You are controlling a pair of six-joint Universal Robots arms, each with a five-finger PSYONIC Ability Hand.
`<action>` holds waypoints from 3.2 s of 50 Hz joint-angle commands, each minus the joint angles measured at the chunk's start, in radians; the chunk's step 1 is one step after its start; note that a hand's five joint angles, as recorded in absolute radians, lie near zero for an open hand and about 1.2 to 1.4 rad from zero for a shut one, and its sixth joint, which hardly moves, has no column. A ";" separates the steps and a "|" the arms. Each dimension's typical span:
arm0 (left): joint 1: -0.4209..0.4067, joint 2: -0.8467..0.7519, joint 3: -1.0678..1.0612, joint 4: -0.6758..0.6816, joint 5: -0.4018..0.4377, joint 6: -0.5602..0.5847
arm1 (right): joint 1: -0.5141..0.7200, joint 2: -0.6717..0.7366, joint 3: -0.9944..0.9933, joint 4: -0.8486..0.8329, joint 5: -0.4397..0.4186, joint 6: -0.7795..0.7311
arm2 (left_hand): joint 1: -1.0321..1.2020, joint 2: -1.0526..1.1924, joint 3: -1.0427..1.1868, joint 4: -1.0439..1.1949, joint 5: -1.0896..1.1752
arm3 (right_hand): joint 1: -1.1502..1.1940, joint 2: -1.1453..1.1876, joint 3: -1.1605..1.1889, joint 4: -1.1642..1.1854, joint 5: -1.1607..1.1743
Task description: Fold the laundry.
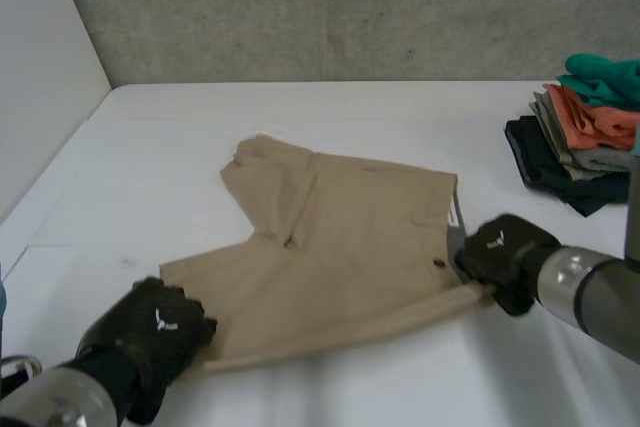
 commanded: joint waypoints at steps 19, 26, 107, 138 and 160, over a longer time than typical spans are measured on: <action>0.151 -0.554 0.491 0.492 0.426 0.203 | -0.004 0.008 0.138 -0.127 -0.010 0.017 | -0.749 -0.782 -0.779 -0.787 -0.765 | 0.286 0.213 0.205 0.197 0.194; 0.168 -0.863 0.787 0.435 0.497 0.306 | -0.001 0.031 0.138 -0.150 -0.010 0.029 | -0.746 -0.779 -0.776 -0.784 -0.762 | 0.286 0.213 0.205 0.197 0.194; 0.226 -0.546 0.490 0.355 0.066 0.031 | -0.004 0.047 0.084 -0.212 -0.039 0.207 | -0.922 -0.955 -0.952 -0.960 -0.938 | 0.286 0.213 0.205 0.197 0.194; 0.069 -0.034 -0.144 0.124 0.069 -0.573 | -0.038 0.095 -0.034 -0.348 -0.093 0.592 | -0.843 -0.876 -0.873 -0.880 -0.858 | 0.286 0.213 0.205 0.197 0.194; -0.069 -0.024 -0.116 -0.221 0.071 -0.225 | -0.161 -0.081 0.181 0.215 -0.111 -0.158 | 0.232 0.198 0.201 0.194 0.216 | 0.286 0.213 0.205 0.197 0.194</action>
